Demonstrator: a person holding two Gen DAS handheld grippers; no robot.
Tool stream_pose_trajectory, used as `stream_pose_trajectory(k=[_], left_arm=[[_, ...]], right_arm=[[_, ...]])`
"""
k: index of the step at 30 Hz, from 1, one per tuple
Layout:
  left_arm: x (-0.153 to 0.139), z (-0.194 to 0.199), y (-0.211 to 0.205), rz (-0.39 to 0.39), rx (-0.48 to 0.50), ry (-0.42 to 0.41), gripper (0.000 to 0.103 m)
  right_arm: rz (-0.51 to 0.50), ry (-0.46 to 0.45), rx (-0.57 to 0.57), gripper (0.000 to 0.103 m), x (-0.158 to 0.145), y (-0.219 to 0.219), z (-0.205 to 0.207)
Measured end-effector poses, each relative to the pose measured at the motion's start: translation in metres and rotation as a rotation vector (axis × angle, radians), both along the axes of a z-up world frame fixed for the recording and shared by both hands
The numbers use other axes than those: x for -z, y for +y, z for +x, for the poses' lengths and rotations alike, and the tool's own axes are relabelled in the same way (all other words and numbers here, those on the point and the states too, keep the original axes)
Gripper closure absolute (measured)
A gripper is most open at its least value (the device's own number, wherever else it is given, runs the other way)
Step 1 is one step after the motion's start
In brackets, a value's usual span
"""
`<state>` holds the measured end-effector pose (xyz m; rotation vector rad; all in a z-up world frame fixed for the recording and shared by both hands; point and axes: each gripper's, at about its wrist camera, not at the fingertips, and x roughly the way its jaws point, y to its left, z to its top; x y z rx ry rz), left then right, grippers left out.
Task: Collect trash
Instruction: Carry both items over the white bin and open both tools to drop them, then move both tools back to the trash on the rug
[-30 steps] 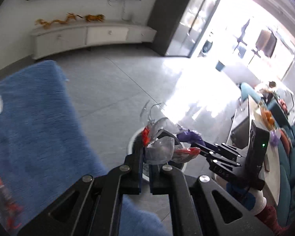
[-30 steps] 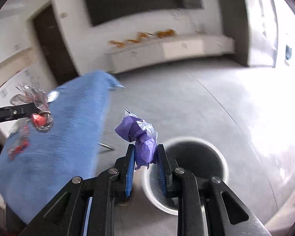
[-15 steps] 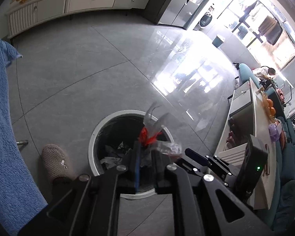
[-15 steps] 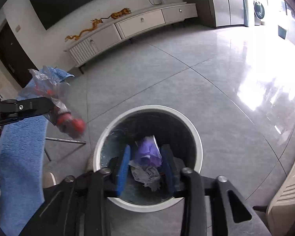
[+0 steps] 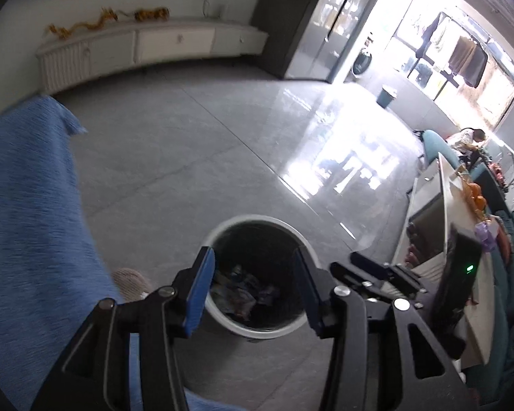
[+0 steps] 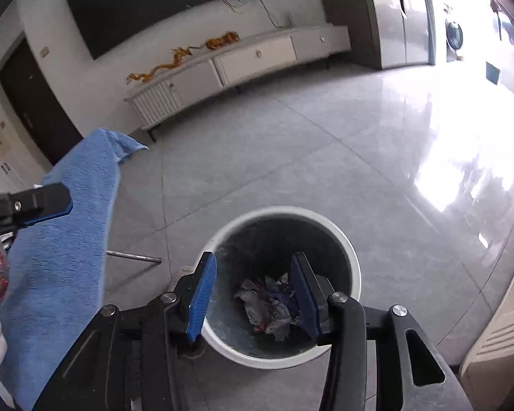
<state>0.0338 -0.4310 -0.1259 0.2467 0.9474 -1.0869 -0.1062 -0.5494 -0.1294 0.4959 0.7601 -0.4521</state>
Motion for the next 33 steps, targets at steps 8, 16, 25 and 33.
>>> stream_pose_trajectory(k=[8,16,25,33], left_arm=[[-0.062,0.011,0.125,-0.036,-0.226,-0.282,0.057],[-0.098,0.018,0.252,-0.049,-0.465,-0.419,0.056],[-0.12,0.008,0.364,-0.046,-0.706,-0.511,0.05],[-0.123,0.006,0.431,-0.04,-0.826,-0.548,0.05]], right_arm=[[-0.129,-0.115,-0.123,0.053,-0.073,0.063,0.015],[-0.191,-0.206,-0.25,0.051,-0.125,0.128,0.034],[-0.217,-0.217,-0.379,0.048,-0.145,0.189,0.066],[-0.221,-0.22,-0.469,0.048,-0.156,0.24,0.093]])
